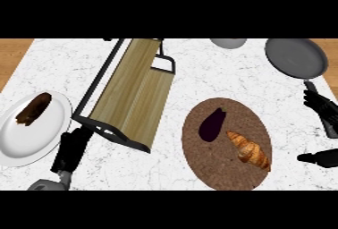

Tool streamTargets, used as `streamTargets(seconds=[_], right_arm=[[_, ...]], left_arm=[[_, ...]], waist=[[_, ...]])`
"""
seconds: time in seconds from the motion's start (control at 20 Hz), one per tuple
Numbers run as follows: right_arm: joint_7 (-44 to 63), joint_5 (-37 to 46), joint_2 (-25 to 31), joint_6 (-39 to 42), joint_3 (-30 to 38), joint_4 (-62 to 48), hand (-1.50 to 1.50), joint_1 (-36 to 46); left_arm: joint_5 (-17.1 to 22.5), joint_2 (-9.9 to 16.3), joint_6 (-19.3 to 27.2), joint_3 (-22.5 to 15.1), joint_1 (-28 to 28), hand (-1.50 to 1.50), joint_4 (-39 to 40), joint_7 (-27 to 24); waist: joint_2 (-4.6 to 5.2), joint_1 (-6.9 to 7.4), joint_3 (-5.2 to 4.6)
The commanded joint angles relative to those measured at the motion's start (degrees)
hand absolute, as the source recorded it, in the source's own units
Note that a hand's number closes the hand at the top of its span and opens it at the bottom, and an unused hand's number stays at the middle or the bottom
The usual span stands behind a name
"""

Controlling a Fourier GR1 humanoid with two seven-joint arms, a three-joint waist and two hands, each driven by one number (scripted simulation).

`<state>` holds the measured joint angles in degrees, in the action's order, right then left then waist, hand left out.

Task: Pick the croissant from the placemat and place it in the tiered shelf

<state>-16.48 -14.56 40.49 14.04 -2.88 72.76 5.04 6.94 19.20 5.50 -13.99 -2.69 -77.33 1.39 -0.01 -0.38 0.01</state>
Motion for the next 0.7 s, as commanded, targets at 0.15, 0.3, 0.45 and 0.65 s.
streamTargets(seconds=[0.15, 0.3, 0.45, 0.65], right_arm=[[16.58, 6.65, 8.36, 3.93, -7.63, 13.71, -1.5, -0.16], [21.15, 18.3, 16.01, 0.32, -9.31, 18.73, -1.5, 2.94], [30.04, 27.2, 15.33, -4.09, -14.12, 24.07, -1.5, 3.02], [45.85, 35.05, 10.16, -5.08, -20.39, 29.75, -1.5, 7.1]], left_arm=[[-0.62, 0.56, -0.46, 0.34, 0.79, 0.0, -0.92, -0.25], [-0.99, 0.24, -0.38, -0.18, 0.48, 0.0, 0.17, 0.41], [-1.08, -0.36, -0.07, -0.14, -0.28, 0.0, 0.18, 0.95], [-0.48, 0.12, -2.27, 0.51, 0.06, 0.0, 1.88, -1.24]], waist=[[-0.29, 0.4, -0.22], [-0.6, 0.15, -0.46], [-0.45, 0.09, -0.35], [0.04, 1.05, -0.22]])
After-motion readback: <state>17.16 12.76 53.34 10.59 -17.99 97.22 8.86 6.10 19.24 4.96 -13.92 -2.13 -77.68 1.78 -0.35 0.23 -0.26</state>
